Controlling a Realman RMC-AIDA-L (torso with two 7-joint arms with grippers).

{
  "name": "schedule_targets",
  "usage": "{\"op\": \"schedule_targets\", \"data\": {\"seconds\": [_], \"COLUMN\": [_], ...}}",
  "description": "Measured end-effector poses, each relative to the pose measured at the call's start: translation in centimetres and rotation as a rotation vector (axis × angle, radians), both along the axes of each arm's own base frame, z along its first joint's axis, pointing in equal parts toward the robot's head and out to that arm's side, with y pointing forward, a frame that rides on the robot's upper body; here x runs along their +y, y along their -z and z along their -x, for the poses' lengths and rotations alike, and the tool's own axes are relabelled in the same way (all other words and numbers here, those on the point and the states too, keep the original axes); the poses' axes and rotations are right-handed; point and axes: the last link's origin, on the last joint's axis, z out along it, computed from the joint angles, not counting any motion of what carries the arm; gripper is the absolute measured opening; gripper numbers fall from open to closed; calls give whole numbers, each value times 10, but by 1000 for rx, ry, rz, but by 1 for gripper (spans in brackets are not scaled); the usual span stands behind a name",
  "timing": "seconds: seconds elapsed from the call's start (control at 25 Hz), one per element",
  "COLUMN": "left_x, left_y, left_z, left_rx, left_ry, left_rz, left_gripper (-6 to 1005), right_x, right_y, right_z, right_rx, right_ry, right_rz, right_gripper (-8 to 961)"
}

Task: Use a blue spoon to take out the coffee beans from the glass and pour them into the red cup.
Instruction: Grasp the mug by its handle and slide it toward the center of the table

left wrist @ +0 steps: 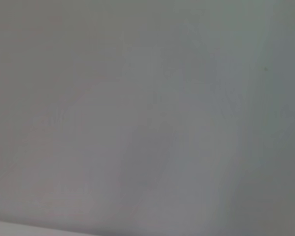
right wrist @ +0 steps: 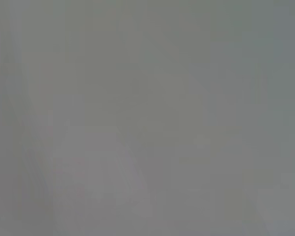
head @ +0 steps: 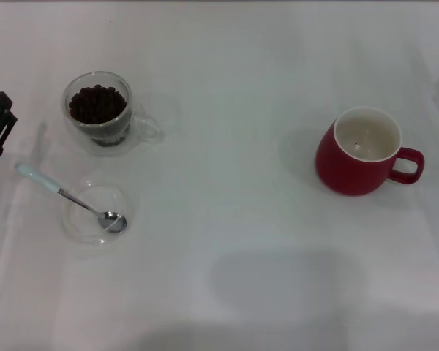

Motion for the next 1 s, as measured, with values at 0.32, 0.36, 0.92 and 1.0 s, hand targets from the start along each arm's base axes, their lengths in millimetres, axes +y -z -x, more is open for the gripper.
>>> {"op": "schedule_targets", "data": {"seconds": [0.32, 0.36, 0.92, 1.0], "left_x": [-7, -8, -12, -12], "left_y": [1, 1, -3, -3], "left_z": [5, 5, 9, 9], "left_rx": [-29, -28, -71, -71], "left_ry": [-20, -22, -33, -33], "left_rz": [8, 8, 4, 4], "left_gripper": [877, 877, 878, 878], "right_x": [-2, -3, -73, -85], "right_y": [-3, -3, 13, 21], "right_z": [3, 4, 17, 17], "right_rx": [-98, -106, -114, -119], "right_ry": [-30, -35, -239, -251], "right_rz": [-18, -23, 63, 123], "right_gripper": [841, 841, 841, 841]}}
